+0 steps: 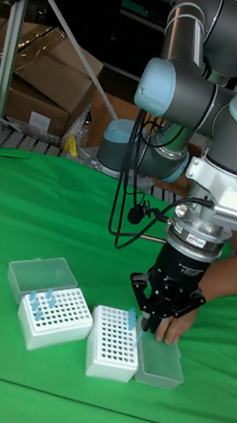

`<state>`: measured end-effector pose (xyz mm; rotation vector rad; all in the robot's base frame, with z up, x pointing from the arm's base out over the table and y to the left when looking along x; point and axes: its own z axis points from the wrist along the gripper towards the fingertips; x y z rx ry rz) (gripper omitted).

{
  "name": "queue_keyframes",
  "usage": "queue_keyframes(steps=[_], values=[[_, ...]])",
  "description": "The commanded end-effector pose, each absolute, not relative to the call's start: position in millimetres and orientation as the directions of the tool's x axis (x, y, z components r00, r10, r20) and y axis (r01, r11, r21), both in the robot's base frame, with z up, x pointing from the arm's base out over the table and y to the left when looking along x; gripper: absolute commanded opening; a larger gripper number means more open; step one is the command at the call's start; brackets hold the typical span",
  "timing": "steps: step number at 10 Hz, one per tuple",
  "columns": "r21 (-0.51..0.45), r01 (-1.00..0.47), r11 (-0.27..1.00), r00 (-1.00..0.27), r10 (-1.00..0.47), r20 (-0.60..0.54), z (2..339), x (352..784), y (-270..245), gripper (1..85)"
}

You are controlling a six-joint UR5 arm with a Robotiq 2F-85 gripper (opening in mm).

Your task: Insert a medium pipette tip into the holder for medium pipette tips

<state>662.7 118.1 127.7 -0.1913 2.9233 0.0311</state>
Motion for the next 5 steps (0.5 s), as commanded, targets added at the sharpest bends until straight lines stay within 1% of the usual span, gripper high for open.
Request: queue_keyframes(steps=[1,5], values=[[0.016,-0.106,0.994,-0.969,-0.099,-0.227,120.6,665.0,126.3,1.0],[-0.008,-0.097,0.995,-0.978,-0.097,-0.186,117.0,648.4,120.1,1.0]])
